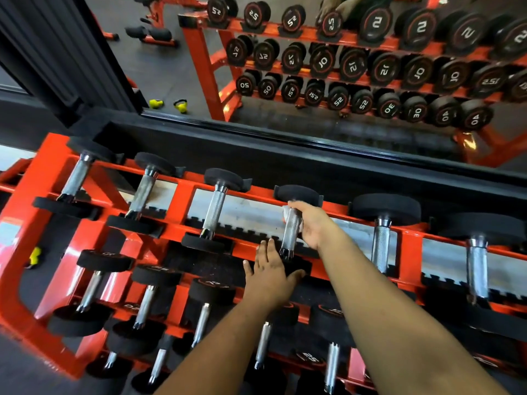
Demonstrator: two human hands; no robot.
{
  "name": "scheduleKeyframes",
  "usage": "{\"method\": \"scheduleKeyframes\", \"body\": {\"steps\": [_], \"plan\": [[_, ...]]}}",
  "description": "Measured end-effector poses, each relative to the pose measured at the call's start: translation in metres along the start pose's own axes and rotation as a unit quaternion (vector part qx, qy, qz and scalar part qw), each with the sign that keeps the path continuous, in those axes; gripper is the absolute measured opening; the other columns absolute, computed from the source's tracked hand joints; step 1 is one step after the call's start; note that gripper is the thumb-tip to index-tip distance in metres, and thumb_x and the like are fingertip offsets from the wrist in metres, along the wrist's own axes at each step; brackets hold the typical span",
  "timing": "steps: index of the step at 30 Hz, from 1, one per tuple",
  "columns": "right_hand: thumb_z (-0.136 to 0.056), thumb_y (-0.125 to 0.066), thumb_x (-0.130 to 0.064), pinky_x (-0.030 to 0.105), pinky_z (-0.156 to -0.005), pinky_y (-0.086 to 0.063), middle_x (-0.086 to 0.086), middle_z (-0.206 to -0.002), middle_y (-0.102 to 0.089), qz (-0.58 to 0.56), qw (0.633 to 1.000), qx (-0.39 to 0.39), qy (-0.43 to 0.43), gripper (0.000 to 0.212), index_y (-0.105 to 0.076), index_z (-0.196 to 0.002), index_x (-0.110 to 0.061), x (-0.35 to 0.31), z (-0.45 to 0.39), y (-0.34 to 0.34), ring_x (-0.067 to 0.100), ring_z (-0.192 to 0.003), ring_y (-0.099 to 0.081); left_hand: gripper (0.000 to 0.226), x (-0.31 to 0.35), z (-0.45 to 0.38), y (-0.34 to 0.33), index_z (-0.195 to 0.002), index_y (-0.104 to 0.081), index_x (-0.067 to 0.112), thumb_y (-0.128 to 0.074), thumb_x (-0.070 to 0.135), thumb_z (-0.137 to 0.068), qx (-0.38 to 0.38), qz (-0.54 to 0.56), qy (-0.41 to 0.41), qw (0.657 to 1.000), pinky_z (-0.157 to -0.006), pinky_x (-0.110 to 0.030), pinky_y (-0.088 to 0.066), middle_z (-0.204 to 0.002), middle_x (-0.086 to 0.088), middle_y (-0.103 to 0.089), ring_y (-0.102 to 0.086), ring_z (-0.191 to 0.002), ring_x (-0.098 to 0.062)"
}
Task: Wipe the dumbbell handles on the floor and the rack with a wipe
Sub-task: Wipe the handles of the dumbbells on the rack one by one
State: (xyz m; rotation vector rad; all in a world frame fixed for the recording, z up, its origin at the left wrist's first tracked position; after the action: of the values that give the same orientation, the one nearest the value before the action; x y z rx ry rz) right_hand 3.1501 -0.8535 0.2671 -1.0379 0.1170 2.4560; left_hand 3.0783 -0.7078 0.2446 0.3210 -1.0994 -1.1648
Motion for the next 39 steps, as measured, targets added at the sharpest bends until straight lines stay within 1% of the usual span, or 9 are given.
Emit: {"method": "scheduleKeyframes", "body": {"steps": [4,10,18,21,25,27,29,33,39], "plan": [[-0.08,-0.072,-0.061,0.05,-0.115,-0.033,0.0,-0.131,-0.063,0.181,0.982,-0.049,-0.003,0.062,-0.061,-0.13,-0.026,0.039,0.02,0.016,0.024,-0.124,-0.053,0.106,-0.001,-0.002,-0.003,-0.161,0.013,0.013,-0.05,0.067,-0.095,-0.002,-0.003,0.001,1.0,-0.125,-0.055,0.007,-0.17,-0.008,0.015,0.011,-0.157,-0.022],[-0.101,-0.058,-0.033,0.046,-0.116,-0.033,0.004,-0.121,-0.07,0.148,0.988,-0.046,0.012,0.028,-0.065,-0.121,-0.015,0.027,0.015,0.023,0.024,-0.126,-0.055,0.108,0.0,-0.001,-0.002,-0.16,0.015,0.014,-0.051,0.067,-0.094,-0.003,-0.001,0.005,1.0,-0.125,-0.054,0.009,-0.169,-0.009,0.016,0.012,-0.157,-0.022],[-0.103,-0.053,-0.024,0.029,-0.06,-0.041,0.003,-0.079,-0.064,0.419,0.902,-0.018,0.099,0.023,-0.062,-0.083,-0.019,0.045,0.061,0.026,0.015,-0.072,-0.056,0.109,-0.001,-0.001,-0.003,-0.16,0.015,0.014,-0.051,0.068,-0.093,-0.001,0.004,-0.002,1.0,-0.124,-0.056,0.007,-0.169,-0.01,0.015,0.011,-0.157,-0.023],[-0.103,-0.053,-0.028,0.03,-0.059,-0.043,0.001,-0.081,-0.065,0.464,0.855,0.054,0.224,0.02,-0.066,-0.088,-0.021,0.016,0.063,0.025,0.019,-0.075,-0.059,0.109,-0.001,0.0,-0.003,-0.16,0.015,0.013,-0.05,0.07,-0.093,0.0,0.01,-0.004,1.0,-0.124,-0.056,0.008,-0.169,-0.01,0.015,0.011,-0.157,-0.023],[-0.101,-0.047,-0.012,0.038,-0.089,-0.051,0.009,-0.13,-0.064,0.637,0.645,0.099,0.411,0.046,-0.047,-0.146,-0.021,-0.015,0.05,0.006,0.031,-0.115,-0.063,0.109,-0.001,0.0,-0.004,-0.161,0.014,0.013,-0.05,0.069,-0.093,0.009,0.018,-0.006,1.0,-0.124,-0.057,0.008,-0.169,-0.009,0.016,0.012,-0.157,-0.022],[-0.097,-0.048,-0.007,0.043,-0.112,-0.038,0.008,-0.156,-0.042,0.76,0.499,0.05,0.413,0.061,-0.031,-0.155,-0.02,-0.001,0.04,0.002,0.032,-0.143,-0.041,0.109,-0.002,-0.001,-0.004,-0.161,0.014,0.012,-0.05,0.069,-0.093,0.01,0.012,-0.004,1.0,-0.124,-0.058,0.008,-0.169,-0.009,0.016,0.012,-0.157,-0.023],[-0.097,-0.048,-0.008,0.05,-0.124,-0.017,0.002,-0.168,-0.017,0.805,0.436,0.022,0.402,0.069,-0.022,-0.159,-0.023,0.016,0.038,0.009,0.027,-0.155,-0.013,0.108,-0.002,-0.002,-0.003,-0.161,0.013,0.013,-0.05,0.068,-0.094,0.009,0.01,-0.003,1.0,-0.124,-0.058,0.007,-0.17,-0.009,0.016,0.011,-0.157,-0.023],[-0.097,-0.054,-0.012,0.05,-0.125,-0.005,-0.009,-0.168,-0.015,0.807,0.426,-0.089,0.399,0.073,-0.022,-0.159,-0.03,0.046,0.055,0.021,0.015,-0.156,-0.004,0.107,0.001,0.001,-0.004,-0.162,0.009,0.014,-0.054,0.067,-0.092,0.021,0.014,-0.006,1.0,-0.123,-0.061,0.005,-0.17,-0.007,0.011,0.008,-0.157,-0.021],[-0.098,-0.054,-0.018,0.036,-0.105,-0.043,-0.004,-0.14,-0.06,0.677,0.609,-0.047,0.41,0.045,-0.056,-0.14,-0.035,0.051,0.089,0.035,0.021,-0.129,-0.055,0.108,0.007,0.013,0.005,-0.162,0.009,0.014,-0.056,0.065,-0.093,0.029,0.009,0.012,0.999,-0.121,-0.064,0.002,-0.171,-0.009,0.007,0.002,-0.158,-0.024]]}}
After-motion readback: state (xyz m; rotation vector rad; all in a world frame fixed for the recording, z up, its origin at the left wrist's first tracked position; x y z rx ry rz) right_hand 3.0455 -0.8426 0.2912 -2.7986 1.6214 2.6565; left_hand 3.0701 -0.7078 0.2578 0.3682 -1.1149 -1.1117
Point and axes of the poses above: each hand's wrist, its own z-axis away from the middle knuckle, its own y-axis out of the back of the hand, x = y × z, the point moved 4 cm from there along -z, towards the middle knuckle
